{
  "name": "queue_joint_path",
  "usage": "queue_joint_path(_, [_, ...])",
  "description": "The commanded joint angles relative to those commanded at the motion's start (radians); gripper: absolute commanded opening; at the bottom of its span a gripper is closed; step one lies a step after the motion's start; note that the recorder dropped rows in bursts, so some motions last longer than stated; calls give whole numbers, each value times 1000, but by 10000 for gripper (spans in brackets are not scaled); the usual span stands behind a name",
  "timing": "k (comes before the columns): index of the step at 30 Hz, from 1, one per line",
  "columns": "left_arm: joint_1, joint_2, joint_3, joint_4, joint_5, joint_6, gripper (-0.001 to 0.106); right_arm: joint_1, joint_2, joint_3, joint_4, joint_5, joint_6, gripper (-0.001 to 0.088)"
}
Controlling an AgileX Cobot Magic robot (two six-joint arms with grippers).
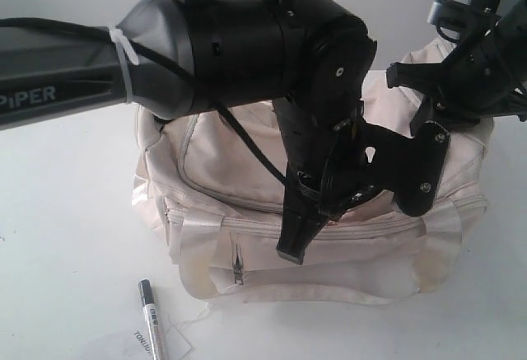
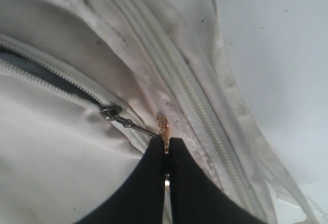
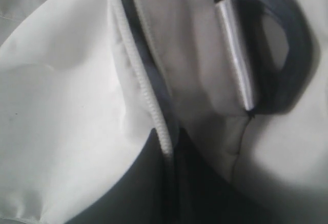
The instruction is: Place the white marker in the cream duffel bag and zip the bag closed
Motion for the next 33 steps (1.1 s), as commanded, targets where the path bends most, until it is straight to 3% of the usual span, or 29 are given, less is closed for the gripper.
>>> queue_joint_path(20, [0, 0, 0, 24, 26, -604, 0, 0, 0, 0, 0, -4, 8, 0])
queue_joint_path(28, [0, 0, 0, 28, -13, -765, 0, 0, 0, 0, 0, -4, 8, 0])
queue_joint_path(33, [0, -21, 0, 28, -63, -792, 0, 0, 0, 0, -2, -4, 8, 0])
